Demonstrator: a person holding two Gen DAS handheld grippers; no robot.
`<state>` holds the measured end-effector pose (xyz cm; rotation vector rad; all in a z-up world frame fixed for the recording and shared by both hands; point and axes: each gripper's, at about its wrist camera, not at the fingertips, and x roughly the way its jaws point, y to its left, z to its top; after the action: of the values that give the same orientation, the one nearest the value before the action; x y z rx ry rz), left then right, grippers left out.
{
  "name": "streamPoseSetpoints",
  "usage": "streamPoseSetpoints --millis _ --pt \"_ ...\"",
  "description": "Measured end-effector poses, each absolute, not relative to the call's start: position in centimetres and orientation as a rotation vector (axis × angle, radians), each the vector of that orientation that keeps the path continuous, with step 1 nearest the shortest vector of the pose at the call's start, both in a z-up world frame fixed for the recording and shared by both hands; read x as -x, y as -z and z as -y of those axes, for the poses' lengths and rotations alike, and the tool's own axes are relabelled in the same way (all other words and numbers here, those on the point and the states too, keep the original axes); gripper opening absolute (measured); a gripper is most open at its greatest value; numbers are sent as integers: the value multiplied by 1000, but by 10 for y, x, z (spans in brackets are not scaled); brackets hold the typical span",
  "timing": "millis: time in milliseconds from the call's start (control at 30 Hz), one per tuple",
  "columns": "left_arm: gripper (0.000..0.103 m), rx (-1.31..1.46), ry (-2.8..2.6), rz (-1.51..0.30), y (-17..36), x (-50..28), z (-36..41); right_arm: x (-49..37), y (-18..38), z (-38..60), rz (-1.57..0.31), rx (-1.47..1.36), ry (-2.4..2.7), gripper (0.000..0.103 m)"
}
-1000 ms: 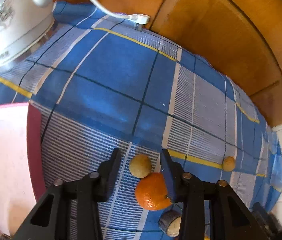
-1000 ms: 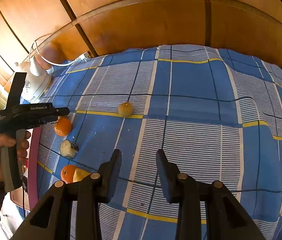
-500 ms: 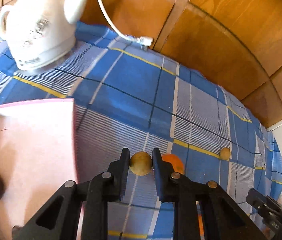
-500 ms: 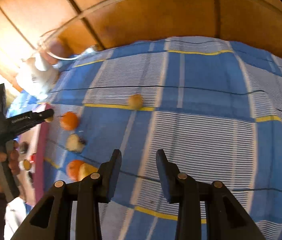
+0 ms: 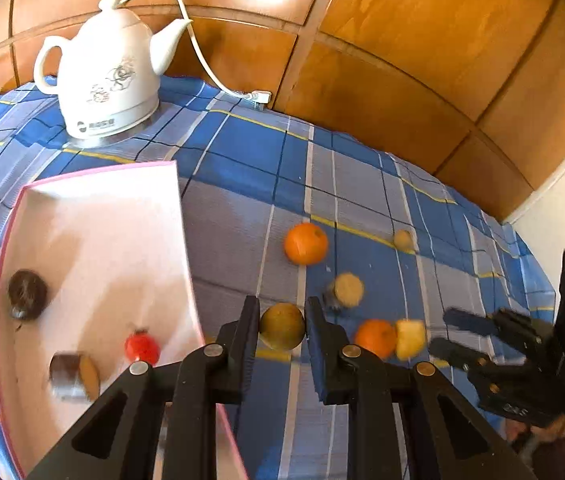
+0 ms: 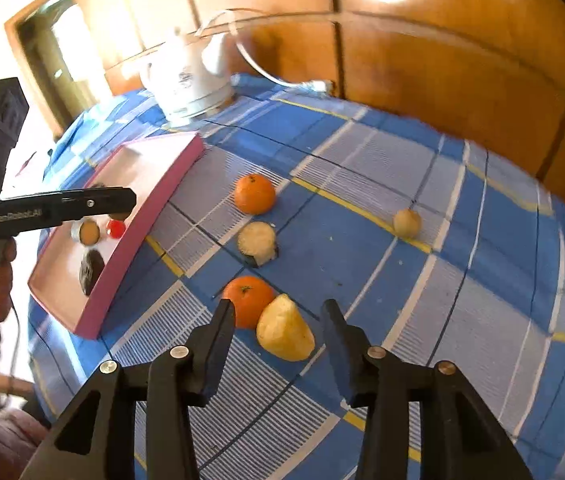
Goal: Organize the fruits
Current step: 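Lift the tan fruit toward the tray with the left tool while the right tool grasps the mandarin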
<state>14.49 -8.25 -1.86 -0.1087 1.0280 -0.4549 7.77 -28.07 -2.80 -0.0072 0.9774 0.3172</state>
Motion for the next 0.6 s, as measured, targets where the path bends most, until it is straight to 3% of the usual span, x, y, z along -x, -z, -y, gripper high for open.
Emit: streamPoseSetpoints --millis 233,600 --pt "23 82 470 -996 17 -106 65 -79 25 234 -985 232 -415 52" --pt "23 116 434 -962 13 -79 26 -113 84 190 -1139 688 -312 53"
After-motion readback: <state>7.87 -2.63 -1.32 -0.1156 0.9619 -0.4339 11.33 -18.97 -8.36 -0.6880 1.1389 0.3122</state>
